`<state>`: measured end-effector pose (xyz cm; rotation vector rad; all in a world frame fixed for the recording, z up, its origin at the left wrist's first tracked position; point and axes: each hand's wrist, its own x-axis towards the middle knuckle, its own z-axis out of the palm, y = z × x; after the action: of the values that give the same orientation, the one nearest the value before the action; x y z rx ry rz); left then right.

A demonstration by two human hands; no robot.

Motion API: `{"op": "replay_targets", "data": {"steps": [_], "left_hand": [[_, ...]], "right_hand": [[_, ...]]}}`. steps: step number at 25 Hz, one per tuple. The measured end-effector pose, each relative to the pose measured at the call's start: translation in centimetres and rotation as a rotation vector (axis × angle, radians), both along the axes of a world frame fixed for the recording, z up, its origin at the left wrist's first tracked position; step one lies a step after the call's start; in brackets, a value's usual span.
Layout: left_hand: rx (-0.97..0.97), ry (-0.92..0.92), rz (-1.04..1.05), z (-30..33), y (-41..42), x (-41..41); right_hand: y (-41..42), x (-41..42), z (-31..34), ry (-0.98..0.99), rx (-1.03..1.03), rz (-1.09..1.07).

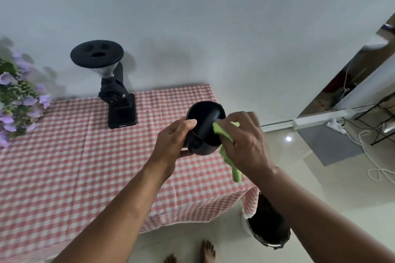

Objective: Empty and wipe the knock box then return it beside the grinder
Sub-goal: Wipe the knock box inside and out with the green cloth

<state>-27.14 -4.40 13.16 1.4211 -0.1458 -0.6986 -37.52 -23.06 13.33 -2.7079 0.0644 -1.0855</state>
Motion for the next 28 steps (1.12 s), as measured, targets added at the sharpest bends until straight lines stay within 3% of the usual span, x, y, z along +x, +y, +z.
{"op": "replay_targets", "data": {"steps": [3, 8, 12, 18, 22, 26, 28], "left_hand": [[0.018, 0.018, 0.041, -0.1, -1.0, -0.1], [0.020, 0.065, 0.121, -0.2, -2.0, 1.2], [0.023, 0.084, 0.153, -0.4, -3.1, 1.2], [0.048, 0.136, 0.197, -1.4, -3.5, 0.9], [0.036, 0.101, 0.241, -1.5, -4.0, 0.9], [0.056, 0.122, 0.206, -1.4, -3.4, 1.9], [0.067, 0.151, 0.223, -1.3, -3.5, 2.1]], "right_hand": [[0.5, 0.5, -0.7, -0.023, 0.056, -0.054], [-3.5, -0.9, -2.6, 0.309, -0.236, 0.172], [-4.7, 0.2, -3.4, 0.287, -0.012, 0.204], [-5.9, 1.6, -4.5, 0.172, -0.057, 0.293], [-3.8, 1.5, -3.8, 0.295, 0.159, 0.376], [-7.2, 3.5, -2.9, 0.348, 0.082, 0.470], [-6.7, 3.7, -2.6, 0.398, 0.184, 0.462]]}}
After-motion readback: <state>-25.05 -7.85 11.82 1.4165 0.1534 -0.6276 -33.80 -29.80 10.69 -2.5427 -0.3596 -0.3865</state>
